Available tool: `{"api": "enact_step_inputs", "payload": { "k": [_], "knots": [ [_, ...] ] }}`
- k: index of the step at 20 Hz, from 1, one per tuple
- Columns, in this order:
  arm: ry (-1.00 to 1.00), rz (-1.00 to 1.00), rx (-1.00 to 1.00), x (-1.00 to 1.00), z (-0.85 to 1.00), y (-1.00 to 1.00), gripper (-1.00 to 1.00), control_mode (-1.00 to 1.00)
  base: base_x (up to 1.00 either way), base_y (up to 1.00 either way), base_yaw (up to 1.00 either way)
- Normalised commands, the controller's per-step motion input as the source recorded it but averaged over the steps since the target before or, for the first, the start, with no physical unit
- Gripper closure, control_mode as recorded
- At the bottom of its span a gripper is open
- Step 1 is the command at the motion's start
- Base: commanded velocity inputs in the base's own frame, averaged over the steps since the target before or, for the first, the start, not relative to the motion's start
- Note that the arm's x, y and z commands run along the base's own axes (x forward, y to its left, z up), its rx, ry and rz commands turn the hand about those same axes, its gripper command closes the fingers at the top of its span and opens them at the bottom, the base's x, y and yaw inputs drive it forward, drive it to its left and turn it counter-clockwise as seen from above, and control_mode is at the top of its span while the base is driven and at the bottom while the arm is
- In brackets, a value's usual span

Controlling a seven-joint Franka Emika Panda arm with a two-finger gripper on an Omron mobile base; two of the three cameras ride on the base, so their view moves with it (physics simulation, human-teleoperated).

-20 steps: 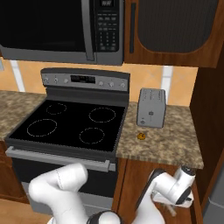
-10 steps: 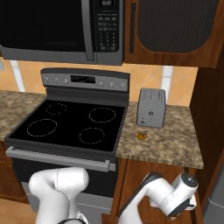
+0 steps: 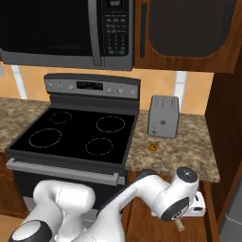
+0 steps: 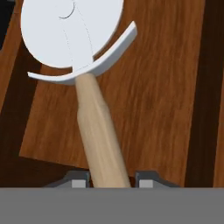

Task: Pick the pizza cutter from the drawer and place it on the counter.

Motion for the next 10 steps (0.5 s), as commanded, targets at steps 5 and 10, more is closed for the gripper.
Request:
{"api": "enact_step_inputs", "payload": {
  "k": [5,10],
  "knots": [
    [-0.26,-0.09,-0.03,-0.05,1.00,0.89,1.00,-1.00,0.00,0.00,0.00],
    [-0.20,-0.27,-0.01,0.30,0.92,0.21,1.00,-1.00,0.00,0.00,0.00]
  ]
}}
